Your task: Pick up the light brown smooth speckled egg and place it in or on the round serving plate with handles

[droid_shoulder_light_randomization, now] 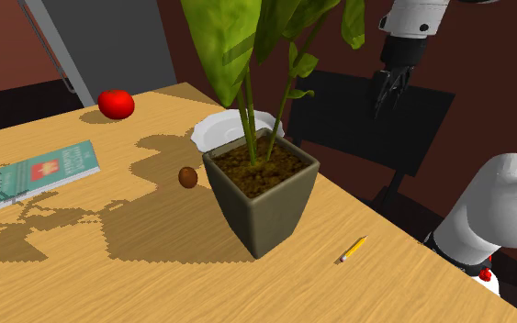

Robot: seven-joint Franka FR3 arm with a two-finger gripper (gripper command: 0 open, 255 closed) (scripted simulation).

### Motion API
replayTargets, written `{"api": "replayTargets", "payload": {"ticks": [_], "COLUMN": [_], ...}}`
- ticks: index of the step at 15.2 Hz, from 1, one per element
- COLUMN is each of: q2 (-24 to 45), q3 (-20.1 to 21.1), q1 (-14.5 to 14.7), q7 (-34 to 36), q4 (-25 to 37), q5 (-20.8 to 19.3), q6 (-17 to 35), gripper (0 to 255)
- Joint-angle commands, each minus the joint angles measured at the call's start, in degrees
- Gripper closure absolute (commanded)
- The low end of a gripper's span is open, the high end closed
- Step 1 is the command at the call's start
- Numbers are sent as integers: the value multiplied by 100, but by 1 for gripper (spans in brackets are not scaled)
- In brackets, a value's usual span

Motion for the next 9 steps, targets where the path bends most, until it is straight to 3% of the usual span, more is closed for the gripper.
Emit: {"api": "replayTargets", "payload": {"ticks": [1, 9], "q2": [0, 920], "q3": [0, 837], "q1": [0, 242], "q7": [0, 746], "q4": [0, 187], "q5": [0, 553], "q6": [0, 1075], "gripper": [0, 0]}}
